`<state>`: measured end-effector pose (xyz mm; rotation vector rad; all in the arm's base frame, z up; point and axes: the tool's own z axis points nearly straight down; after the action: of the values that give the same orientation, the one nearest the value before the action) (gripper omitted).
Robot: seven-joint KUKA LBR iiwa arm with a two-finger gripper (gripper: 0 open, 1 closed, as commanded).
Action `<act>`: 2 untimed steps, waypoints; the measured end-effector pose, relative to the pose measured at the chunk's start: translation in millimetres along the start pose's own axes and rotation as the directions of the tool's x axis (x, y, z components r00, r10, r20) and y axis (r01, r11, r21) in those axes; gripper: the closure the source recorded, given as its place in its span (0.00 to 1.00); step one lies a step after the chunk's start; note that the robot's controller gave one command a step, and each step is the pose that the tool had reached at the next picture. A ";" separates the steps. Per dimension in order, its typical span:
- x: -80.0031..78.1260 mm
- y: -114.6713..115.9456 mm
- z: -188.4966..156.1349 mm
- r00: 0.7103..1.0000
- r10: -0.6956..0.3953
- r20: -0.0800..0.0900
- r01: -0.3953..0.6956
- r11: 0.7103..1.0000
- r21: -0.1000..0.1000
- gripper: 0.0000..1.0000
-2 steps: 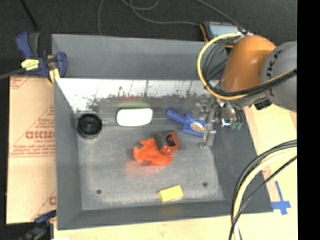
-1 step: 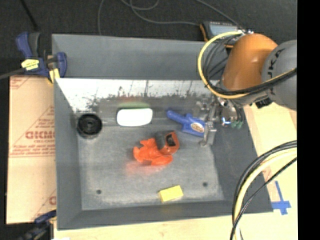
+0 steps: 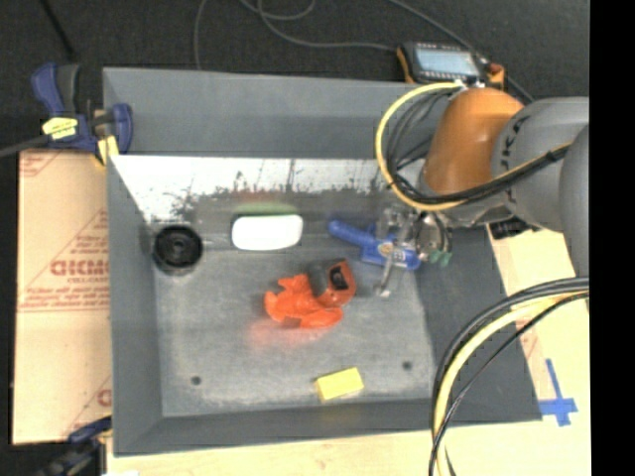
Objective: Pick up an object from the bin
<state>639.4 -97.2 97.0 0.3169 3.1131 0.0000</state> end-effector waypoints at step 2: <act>-3.3 18.5 -2.6 0.988 0.157 -0.005 -0.157 0.988 0.003 0.00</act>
Offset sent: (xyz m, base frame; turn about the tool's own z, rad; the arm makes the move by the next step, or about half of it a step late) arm 0.0063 0.0222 0.0030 0.1545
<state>646.4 -79.7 99.7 0.5621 3.0842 -0.0021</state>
